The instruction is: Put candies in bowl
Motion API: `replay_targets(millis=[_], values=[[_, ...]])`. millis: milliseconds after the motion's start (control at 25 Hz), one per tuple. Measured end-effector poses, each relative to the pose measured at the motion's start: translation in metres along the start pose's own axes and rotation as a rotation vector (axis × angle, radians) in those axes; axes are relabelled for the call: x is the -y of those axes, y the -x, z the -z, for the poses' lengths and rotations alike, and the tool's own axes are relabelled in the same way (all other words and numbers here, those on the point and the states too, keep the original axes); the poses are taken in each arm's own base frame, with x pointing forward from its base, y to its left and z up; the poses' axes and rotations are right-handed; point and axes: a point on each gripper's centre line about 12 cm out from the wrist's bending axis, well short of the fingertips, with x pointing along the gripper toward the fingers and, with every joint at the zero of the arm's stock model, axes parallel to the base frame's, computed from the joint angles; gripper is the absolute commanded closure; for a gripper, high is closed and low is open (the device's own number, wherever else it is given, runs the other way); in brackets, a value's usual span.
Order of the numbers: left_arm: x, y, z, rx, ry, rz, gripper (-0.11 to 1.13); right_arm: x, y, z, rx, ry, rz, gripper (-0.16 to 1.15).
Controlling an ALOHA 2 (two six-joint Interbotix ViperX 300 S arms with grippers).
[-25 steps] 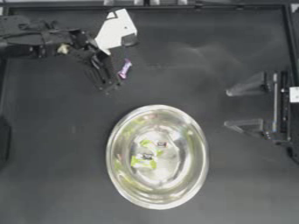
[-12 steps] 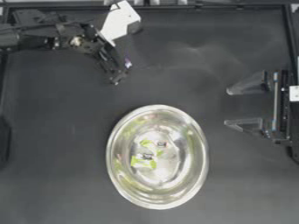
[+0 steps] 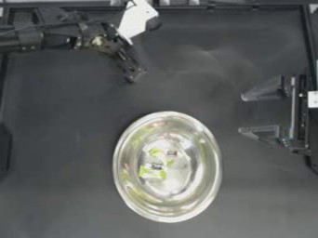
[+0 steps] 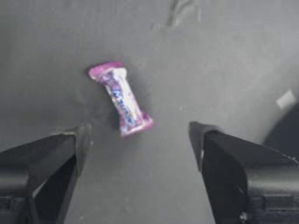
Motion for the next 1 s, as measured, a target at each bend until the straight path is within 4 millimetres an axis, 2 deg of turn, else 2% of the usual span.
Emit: replay_targets(millis=[240,400,1000], values=[[-0.004,-0.013,0.003,-0.025,0.022,-0.033,0.05,0.000,0.000,0.000,0.004,0.001,-0.002,-0.02],[-0.005,-0.013,0.002,-0.019,0.035,-0.045,0.05,0.000,0.000,0.000,0.005,0.000,-0.003,-0.02],[0.001,-0.030,-0.004,-0.035,0.026,-0.048,0.05,0.000,0.000,-0.001,0.007,0.004,-0.003,-0.02]])
